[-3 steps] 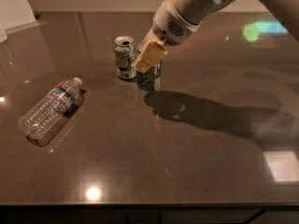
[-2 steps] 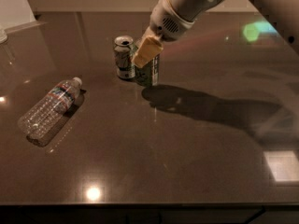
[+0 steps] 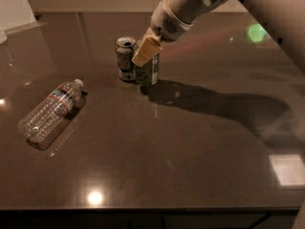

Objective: Move green can near 7up can

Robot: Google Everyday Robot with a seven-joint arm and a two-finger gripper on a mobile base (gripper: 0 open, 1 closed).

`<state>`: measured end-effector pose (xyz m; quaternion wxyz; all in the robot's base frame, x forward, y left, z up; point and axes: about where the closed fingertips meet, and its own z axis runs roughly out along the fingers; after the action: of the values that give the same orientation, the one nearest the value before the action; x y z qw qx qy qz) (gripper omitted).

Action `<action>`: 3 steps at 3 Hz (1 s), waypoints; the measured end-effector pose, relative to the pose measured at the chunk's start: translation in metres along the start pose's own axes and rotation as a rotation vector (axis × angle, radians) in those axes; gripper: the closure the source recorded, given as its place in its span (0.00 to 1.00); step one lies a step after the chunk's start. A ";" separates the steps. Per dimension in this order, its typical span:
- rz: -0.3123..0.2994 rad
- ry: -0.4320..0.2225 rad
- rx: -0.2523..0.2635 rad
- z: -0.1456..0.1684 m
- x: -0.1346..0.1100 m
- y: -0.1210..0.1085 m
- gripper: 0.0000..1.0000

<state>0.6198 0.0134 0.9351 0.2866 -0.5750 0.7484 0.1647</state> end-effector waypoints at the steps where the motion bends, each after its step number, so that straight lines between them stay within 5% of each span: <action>1: -0.005 0.007 -0.003 0.011 0.003 -0.006 0.58; 3: -0.011 0.031 -0.003 0.024 0.013 -0.012 0.12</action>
Offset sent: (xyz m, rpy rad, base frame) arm 0.0187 -0.0038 -0.0259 -0.0351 0.0038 0.0066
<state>0.6343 0.0139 0.9097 0.2751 -0.5821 0.7493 0.1553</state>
